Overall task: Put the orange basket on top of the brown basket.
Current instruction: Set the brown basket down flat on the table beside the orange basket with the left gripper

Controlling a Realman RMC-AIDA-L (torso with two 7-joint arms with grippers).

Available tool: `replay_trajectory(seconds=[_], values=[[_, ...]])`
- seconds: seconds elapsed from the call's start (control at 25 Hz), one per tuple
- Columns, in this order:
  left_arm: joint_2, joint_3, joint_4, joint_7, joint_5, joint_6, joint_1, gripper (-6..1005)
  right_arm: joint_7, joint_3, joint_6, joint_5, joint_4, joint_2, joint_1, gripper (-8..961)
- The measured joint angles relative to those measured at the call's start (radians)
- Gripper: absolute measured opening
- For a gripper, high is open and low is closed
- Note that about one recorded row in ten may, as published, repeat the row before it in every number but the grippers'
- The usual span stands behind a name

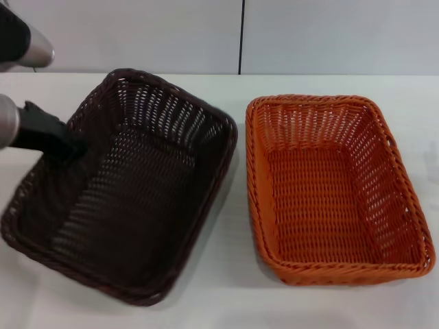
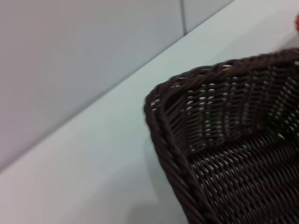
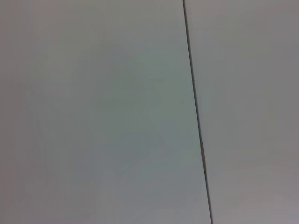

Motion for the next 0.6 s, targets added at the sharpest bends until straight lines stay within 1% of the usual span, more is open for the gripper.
replay_trajectory(seconds=[0.04, 0.08, 0.16, 0.2, 0.24, 0.32, 0.4, 0.48, 0.52, 0.56, 0.6], values=[[0.000, 0.000, 0.000, 0.000, 0.000, 0.000, 0.000, 298, 0.000, 0.000, 0.000, 0.002, -0.002, 0.001, -0.001, 742], [0.000, -0.054, 0.001, 0.072, -0.006, -0.044, -0.030, 289, 0.000, 0.000, 0.000, 0.002, -0.002, 0.001, -0.001, 742], [0.000, -0.054, 0.001, 0.072, -0.006, -0.044, -0.030, 271, 0.000, 0.000, 0.001, 0.005, -0.013, 0.002, -0.010, 742], [0.002, -0.133, 0.006, 0.176, -0.008, -0.119, -0.073, 262, 0.000, 0.000, 0.001, 0.005, -0.013, 0.002, -0.010, 742], [0.003, -0.166, 0.004, 0.217, -0.009, -0.155, -0.092, 252, 0.000, 0.000, 0.002, 0.006, -0.027, 0.003, -0.020, 742], [0.003, -0.181, 0.000, 0.242, -0.009, -0.177, -0.102, 231, 0.000, 0.000, 0.003, 0.006, -0.034, 0.003, -0.023, 742], [0.004, -0.210, -0.021, 0.322, -0.012, -0.237, -0.126, 210, -0.001, 0.000, 0.006, 0.006, -0.046, 0.003, -0.031, 742], [0.004, -0.219, -0.029, 0.378, -0.014, -0.273, -0.145, 187, -0.002, 0.001, 0.010, 0.007, -0.055, 0.004, -0.036, 742], [0.004, -0.219, -0.029, 0.378, -0.014, -0.273, -0.145, 187, -0.003, 0.001, 0.012, 0.007, -0.059, 0.004, -0.038, 742], [0.004, -0.233, -0.029, 0.426, -0.020, -0.302, -0.169, 187, -0.004, 0.001, 0.015, 0.007, -0.066, 0.005, -0.040, 742], [0.004, -0.233, -0.029, 0.426, -0.020, -0.302, -0.169, 187, -0.004, 0.001, 0.015, 0.007, -0.066, 0.005, -0.040, 742]])
